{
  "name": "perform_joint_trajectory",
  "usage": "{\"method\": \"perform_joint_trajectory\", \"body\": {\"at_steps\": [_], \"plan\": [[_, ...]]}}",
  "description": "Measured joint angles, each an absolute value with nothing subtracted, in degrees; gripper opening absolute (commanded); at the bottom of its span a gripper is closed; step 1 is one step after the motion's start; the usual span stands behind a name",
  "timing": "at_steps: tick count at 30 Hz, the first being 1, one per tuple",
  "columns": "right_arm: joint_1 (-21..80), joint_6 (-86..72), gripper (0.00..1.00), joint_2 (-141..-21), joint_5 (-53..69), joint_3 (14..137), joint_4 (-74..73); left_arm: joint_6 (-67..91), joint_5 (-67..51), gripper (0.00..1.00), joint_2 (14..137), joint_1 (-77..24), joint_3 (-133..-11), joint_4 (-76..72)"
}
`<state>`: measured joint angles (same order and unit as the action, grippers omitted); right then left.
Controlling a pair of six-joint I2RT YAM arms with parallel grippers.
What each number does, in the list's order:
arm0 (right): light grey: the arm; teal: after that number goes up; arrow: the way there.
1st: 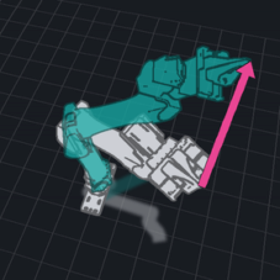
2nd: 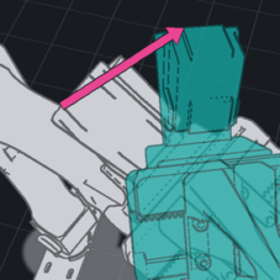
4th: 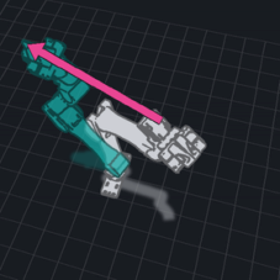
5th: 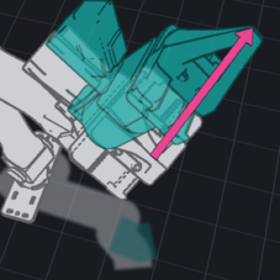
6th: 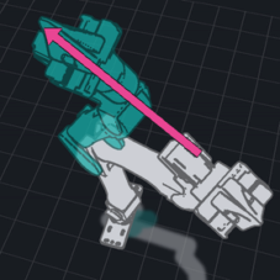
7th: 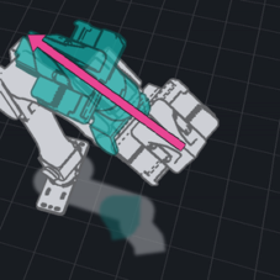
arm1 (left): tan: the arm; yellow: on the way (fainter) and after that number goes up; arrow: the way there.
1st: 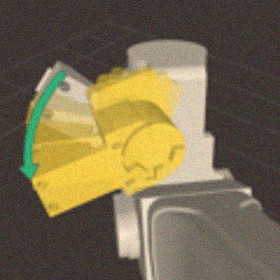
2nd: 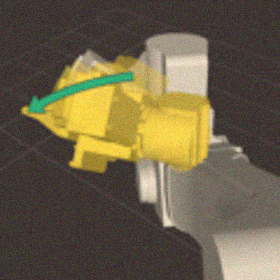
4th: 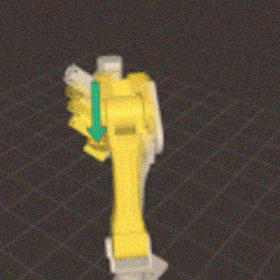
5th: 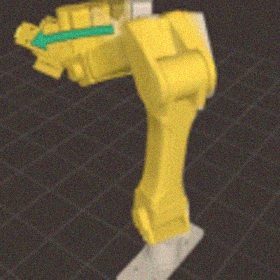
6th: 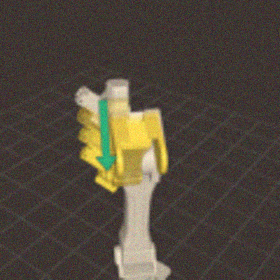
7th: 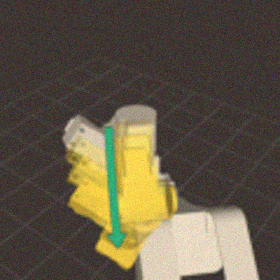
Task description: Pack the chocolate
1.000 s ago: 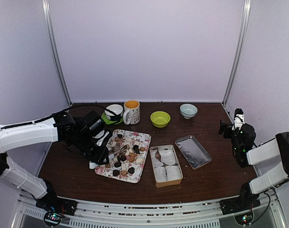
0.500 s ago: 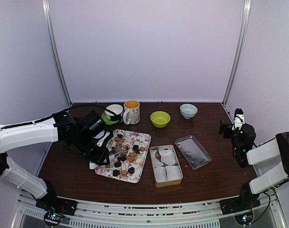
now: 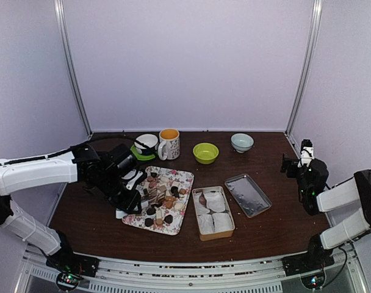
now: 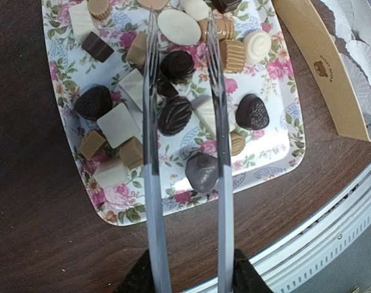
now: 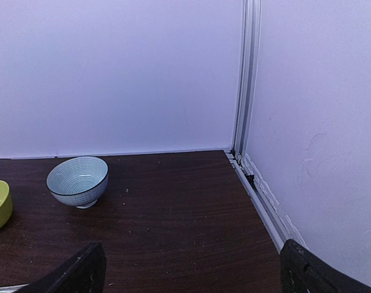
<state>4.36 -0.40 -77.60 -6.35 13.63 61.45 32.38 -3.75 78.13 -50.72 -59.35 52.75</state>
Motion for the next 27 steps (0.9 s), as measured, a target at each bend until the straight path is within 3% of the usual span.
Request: {"method": "perform_joint_trajectory", "body": {"at_steps": [27], "plan": [[4.36,-0.38,1.0,-77.6,-6.35,13.63,61.45,29.39,1.63,0.37,87.18,-50.72,-64.05,54.15]]}}
